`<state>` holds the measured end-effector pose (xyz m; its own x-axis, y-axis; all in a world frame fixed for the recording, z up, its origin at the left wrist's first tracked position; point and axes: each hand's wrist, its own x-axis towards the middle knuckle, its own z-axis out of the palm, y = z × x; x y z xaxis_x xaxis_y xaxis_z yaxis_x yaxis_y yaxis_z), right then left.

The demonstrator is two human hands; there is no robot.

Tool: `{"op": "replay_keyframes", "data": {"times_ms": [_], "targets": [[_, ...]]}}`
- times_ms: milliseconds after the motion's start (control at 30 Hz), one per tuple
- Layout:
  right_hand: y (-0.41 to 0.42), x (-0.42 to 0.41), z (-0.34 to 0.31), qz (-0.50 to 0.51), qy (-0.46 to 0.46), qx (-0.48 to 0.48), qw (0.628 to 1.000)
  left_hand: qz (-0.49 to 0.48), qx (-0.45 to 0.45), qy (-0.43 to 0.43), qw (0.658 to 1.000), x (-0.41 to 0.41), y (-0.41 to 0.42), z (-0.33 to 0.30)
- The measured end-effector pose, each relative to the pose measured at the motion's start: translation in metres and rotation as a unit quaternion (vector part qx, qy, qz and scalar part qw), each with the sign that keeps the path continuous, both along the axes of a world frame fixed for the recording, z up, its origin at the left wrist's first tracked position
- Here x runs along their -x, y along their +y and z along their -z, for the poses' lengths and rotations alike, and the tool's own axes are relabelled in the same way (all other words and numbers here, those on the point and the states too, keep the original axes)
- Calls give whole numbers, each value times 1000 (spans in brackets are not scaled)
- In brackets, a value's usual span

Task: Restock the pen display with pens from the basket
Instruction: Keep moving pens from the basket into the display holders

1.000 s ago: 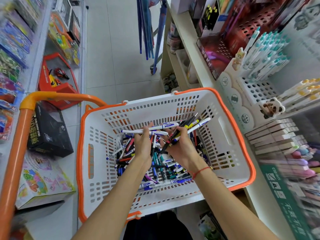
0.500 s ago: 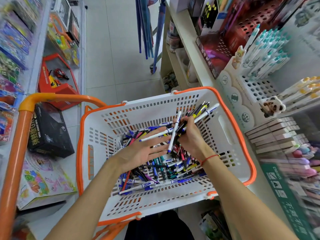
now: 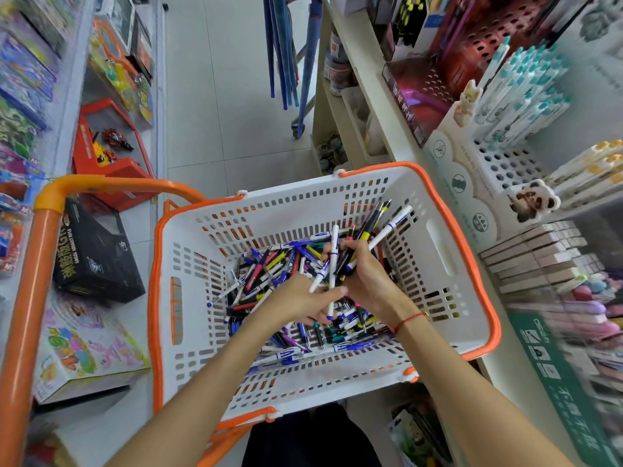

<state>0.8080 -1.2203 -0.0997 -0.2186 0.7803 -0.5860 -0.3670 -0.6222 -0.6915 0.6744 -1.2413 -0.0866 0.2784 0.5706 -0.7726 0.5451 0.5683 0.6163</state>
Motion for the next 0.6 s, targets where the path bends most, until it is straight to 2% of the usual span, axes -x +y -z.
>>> {"op": "replay_keyframes", "data": {"times_ms": [67, 200, 300, 400, 467, 533, 600], "targets": [[-5, -5, 0, -13, 31, -6, 999, -36, -12, -22, 999, 0, -5, 4], [-10, -14, -3, -53, 28, -11, 998, -29, 56, -165, 984, 11, -8, -5], [-9, -29, -10, -78, 30, 8, 996, -99, 71, -226, 966, 27, -5, -5], [-8, -42, -15, -94, 29, 45, 994, -232, 72, -248, 938, 32, 2, 4], [-7, -46, -17, -95, 64, 61, 992, -303, 60, -254, 917, 30, 8, 6], [-8, -46, -18, -105, 129, 59, 984, -317, 22, -240, 917, 25, 9, 4], [-9, -41, -17, -118, 157, 59, 979, -298, -38, -200, 933, 16, 9, -5]]}}
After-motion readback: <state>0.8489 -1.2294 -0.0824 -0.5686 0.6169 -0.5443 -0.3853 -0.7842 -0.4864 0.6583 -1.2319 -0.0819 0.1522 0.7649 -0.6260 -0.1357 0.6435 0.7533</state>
